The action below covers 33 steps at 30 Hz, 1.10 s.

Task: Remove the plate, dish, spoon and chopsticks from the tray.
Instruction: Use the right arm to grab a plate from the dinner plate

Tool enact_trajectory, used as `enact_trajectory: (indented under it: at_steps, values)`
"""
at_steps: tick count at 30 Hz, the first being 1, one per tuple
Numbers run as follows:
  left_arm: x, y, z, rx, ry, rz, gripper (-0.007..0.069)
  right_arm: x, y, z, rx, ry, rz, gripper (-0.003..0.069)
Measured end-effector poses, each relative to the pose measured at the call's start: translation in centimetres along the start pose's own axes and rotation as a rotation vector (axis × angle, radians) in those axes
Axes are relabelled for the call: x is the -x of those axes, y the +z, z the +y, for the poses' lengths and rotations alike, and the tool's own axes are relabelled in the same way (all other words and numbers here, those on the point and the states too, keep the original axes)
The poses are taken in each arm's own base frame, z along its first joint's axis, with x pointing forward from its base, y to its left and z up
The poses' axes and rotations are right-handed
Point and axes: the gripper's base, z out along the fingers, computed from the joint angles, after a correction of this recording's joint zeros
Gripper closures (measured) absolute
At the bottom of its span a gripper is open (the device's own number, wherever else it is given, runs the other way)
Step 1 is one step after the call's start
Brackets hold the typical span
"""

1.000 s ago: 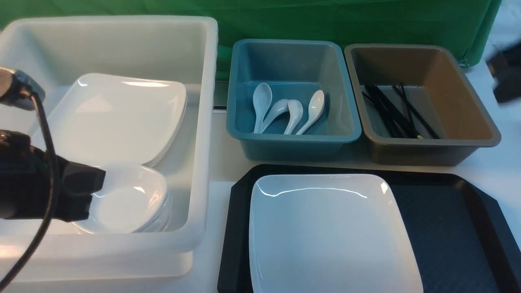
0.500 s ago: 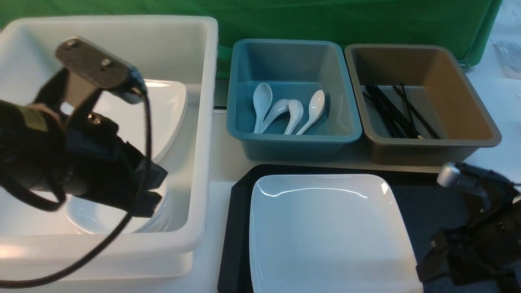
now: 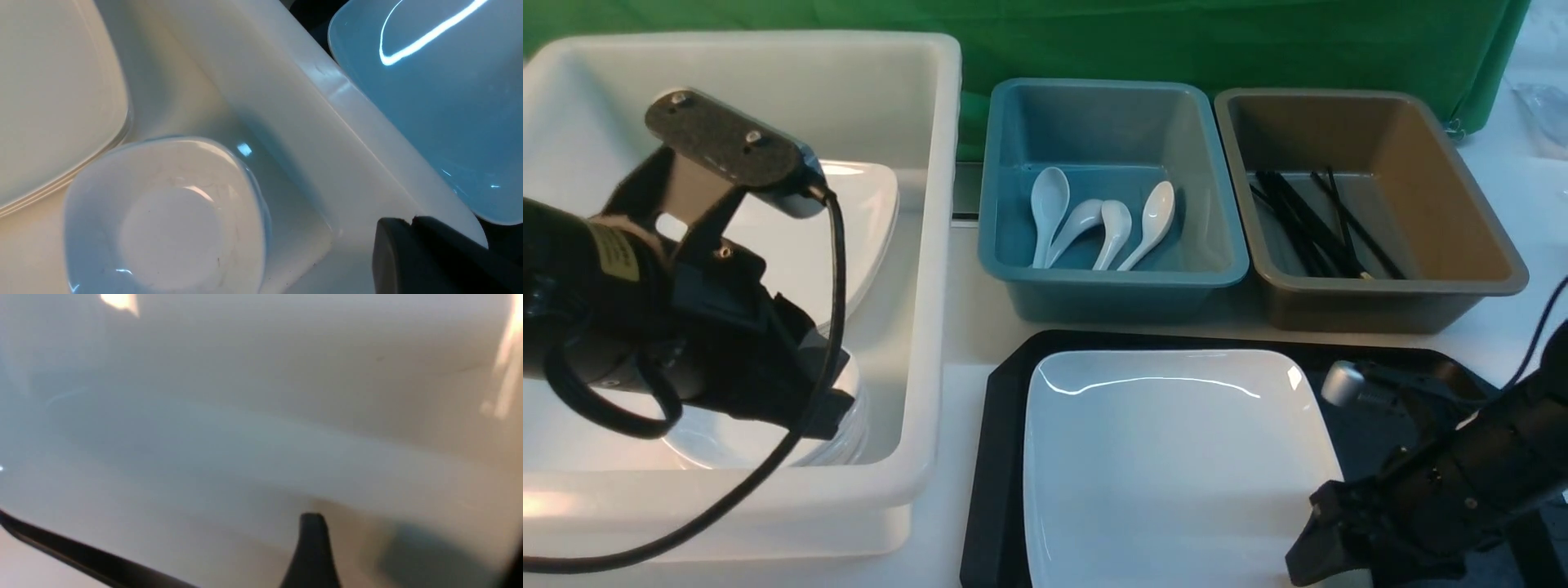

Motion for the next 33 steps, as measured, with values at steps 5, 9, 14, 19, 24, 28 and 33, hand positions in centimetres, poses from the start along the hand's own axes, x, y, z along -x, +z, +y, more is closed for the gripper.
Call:
enact_trajectory:
  at_steps: [5,9,14,19,24,28,33]
  values:
    - [0.0,0.0,0.0,0.0,-0.002,0.0,0.0612,0.1,0.6,0.8,-0.013,-0.03,-0.016,0.0397]
    - [-0.1,0.0,0.0,-0.002,-0.007,0.009,0.0612,0.1,0.9,1.2,0.009,-0.04,-0.016,0.0475]
    - [-0.2,0.0,0.0,-0.001,-0.007,0.019,0.0612,0.0,0.4,1.4,0.004,-0.066,-0.027,0.0475]
    - [-0.3,0.0,0.1,0.016,-0.013,0.039,0.0612,-0.4,-2.5,2.4,-0.011,-0.141,-0.151,0.0522]
    - [-0.5,-0.1,0.6,0.071,-0.061,0.053,0.0612,-0.7,-6.8,3.6,0.014,-0.179,-0.288,0.0592]
    - [-0.6,-0.1,1.0,0.111,-0.082,0.06,0.0612,-0.1,-9.6,3.8,0.018,-0.188,-0.352,0.0603]
    - [-0.6,-0.1,1.2,0.131,-0.092,0.064,0.0612,0.7,-12.1,3.4,0.013,-0.183,-0.367,0.0603]
